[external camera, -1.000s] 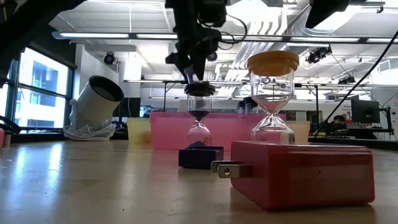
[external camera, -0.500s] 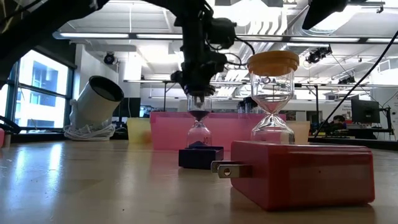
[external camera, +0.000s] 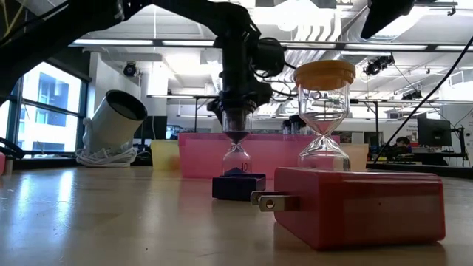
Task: Pick & Place Office items
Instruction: Put the violet hourglass into the red bin, then put the white charger adapter into the yellow bin
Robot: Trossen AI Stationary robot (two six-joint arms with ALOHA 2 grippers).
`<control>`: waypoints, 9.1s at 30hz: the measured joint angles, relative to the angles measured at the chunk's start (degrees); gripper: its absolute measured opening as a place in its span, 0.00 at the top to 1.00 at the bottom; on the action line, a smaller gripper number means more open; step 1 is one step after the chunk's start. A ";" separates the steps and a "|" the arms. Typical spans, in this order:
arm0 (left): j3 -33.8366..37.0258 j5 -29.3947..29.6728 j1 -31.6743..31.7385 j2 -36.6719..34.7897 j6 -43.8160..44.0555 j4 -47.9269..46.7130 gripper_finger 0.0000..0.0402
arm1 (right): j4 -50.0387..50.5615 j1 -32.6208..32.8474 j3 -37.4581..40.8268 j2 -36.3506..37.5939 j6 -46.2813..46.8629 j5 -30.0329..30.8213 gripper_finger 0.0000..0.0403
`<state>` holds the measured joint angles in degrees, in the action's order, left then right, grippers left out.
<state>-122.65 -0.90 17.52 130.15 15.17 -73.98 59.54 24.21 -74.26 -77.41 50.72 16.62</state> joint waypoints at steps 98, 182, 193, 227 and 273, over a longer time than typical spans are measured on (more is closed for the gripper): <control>-1.12 -7.76 -35.30 -31.02 30.70 -16.02 0.19 | 1.50 5.42 0.00 0.00 0.00 1.28 0.09; 21.07 10.74 -68.43 -39.43 101.90 -15.83 0.19 | -4.51 8.07 0.02 0.00 0.48 1.43 0.09; 39.11 6.14 -71.73 -46.80 114.29 -6.59 0.19 | -4.51 8.04 0.02 0.00 0.47 4.39 0.09; 65.44 5.09 -72.76 -46.82 115.19 18.12 0.19 | -4.49 7.52 0.02 -0.01 -1.11 4.44 0.09; 76.27 -4.64 -66.38 -41.35 98.52 38.46 0.65 | -4.33 7.56 0.02 -0.02 -1.44 2.78 0.09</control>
<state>-46.38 -5.54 -48.86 88.79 113.69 -35.53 55.21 31.77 -74.24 -77.43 49.28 19.40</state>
